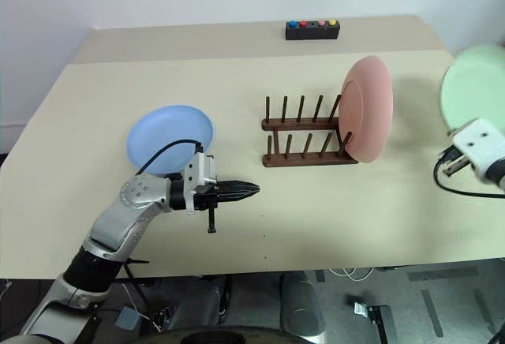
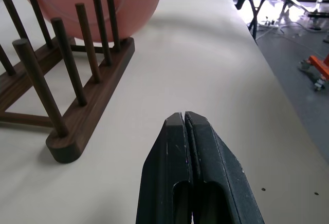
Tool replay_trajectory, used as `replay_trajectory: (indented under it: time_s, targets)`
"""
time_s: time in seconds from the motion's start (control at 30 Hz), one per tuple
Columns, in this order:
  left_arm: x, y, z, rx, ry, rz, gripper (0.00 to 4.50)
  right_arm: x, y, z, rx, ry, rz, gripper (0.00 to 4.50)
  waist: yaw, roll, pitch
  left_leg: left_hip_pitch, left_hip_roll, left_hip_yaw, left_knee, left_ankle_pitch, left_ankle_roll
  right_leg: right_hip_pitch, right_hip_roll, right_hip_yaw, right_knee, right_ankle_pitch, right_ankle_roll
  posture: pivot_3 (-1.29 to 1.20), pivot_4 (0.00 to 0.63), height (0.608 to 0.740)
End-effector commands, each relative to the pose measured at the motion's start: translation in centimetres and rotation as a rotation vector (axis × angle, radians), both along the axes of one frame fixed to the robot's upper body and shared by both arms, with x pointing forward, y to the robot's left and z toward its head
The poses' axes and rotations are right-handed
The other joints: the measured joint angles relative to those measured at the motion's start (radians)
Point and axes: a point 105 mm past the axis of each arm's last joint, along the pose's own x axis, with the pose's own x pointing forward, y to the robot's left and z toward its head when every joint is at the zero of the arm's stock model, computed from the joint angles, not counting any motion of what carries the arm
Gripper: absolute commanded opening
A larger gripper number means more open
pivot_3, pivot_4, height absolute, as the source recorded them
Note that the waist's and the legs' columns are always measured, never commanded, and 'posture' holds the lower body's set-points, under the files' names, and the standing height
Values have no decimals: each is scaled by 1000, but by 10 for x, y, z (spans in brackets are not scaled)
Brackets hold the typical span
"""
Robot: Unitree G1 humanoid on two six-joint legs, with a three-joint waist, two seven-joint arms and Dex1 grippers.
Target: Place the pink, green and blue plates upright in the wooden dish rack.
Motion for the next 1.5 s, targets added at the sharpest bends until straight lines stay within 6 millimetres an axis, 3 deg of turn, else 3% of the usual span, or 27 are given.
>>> replay_trajectory:
  time_s: [0.03,0.17,0.37,0.53,0.67,0.8,1.0,1.2,1.5]
  targets:
    - [2,5,9,-30,-26,14,0,-6,23,63,-40,-176,55,62,1,0,0,0,0,0,0,0,0,0,0,0,0,0,0,0,150,740]
    - [5,7,8,-19,-30,21,0,-9,55,110,-32,-319,152,62,4,0,0,0,0,0,1,0,0,1,0,0,0,0,0,0,150,740]
    - [8,9,8,-15,-35,32,0,-26,145,153,186,-410,576,62,3,0,1,0,0,-1,-1,0,0,0,0,-1,0,0,0,0,150,740]
    - [8,10,6,-11,-33,40,0,-49,201,166,385,-344,921,62,9,-1,1,-2,0,-1,0,0,0,0,0,-1,-1,0,0,0,150,740]
    - [8,9,6,-12,-33,43,0,-63,226,158,565,-201,1096,62,16,-1,1,-2,0,-2,1,0,0,0,0,-1,-1,0,0,0,150,740]
    - [8,9,4,-9,-31,47,0,-65,234,145,806,-58,1179,62,28,-1,1,-2,0,-2,1,0,0,0,0,-1,-1,0,0,0,150,740]
    - [6,8,4,-7,-29,45,0,-53,219,132,1086,39,1154,62,33,-1,1,-3,0,-2,1,0,0,0,0,-1,-1,0,0,0,150,740]
    - [5,8,4,-5,-25,44,0,-32,202,111,1250,89,1021,62,30,-1,1,-3,0,-2,1,0,0,-1,0,-1,-1,0,0,0,150,740]
    - [4,9,2,-2,-21,44,0,-26,201,79,1297,184,932,62,30,-1,1,-3,0,-2,1,0,0,-2,0,-1,0,0,0,0,150,740]
